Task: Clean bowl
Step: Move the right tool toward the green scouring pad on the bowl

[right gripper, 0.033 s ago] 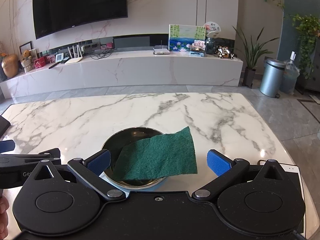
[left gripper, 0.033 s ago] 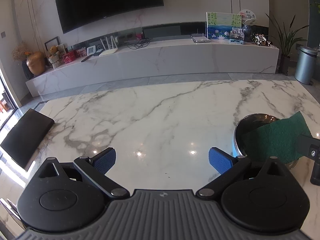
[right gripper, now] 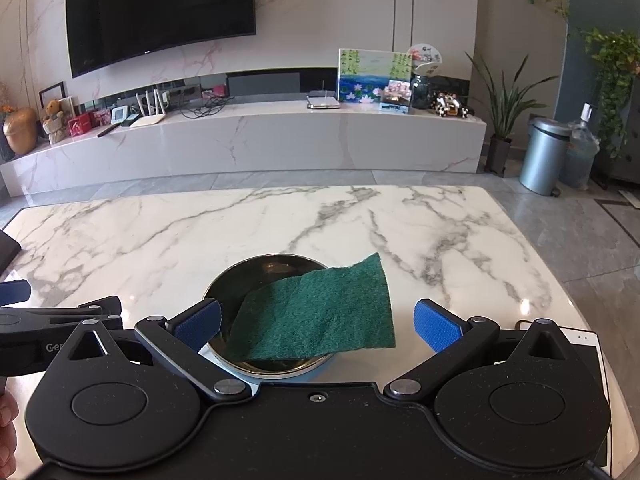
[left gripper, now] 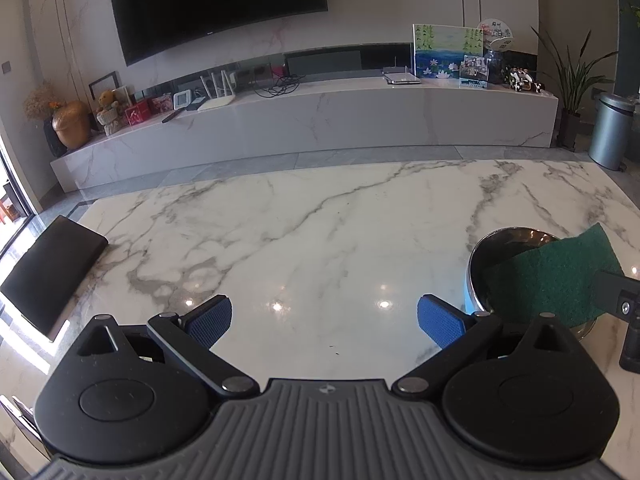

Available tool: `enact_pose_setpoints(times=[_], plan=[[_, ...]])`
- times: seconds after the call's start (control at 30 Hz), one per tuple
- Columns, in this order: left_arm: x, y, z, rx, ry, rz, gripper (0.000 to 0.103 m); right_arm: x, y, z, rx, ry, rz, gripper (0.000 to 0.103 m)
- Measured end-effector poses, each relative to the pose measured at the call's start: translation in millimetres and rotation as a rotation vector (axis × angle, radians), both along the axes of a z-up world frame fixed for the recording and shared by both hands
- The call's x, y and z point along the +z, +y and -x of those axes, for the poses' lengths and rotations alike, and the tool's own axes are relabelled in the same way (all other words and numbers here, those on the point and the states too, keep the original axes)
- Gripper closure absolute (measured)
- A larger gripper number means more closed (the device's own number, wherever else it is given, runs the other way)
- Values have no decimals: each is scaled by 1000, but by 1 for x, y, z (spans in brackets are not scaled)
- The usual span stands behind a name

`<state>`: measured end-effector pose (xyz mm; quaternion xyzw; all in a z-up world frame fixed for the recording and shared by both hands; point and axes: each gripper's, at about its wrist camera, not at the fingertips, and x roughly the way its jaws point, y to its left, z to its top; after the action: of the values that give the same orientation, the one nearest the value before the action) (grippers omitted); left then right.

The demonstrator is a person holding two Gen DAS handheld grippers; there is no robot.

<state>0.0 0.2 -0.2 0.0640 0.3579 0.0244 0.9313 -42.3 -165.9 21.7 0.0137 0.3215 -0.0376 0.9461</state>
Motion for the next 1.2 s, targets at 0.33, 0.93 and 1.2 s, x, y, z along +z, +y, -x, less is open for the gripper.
enact_pose_setpoints(times=[0.33, 0.93, 1.2], plan=[[-1, 1, -1, -5, 1, 9, 2, 0, 3, -5, 1, 10, -13, 0], [-3, -1, -1, -8, 15, -3, 2, -2, 4, -3, 7, 14, -12, 0], [-4, 0, -1, -10, 24, -4, 2, -4, 5, -3, 8, 19, -10, 0]])
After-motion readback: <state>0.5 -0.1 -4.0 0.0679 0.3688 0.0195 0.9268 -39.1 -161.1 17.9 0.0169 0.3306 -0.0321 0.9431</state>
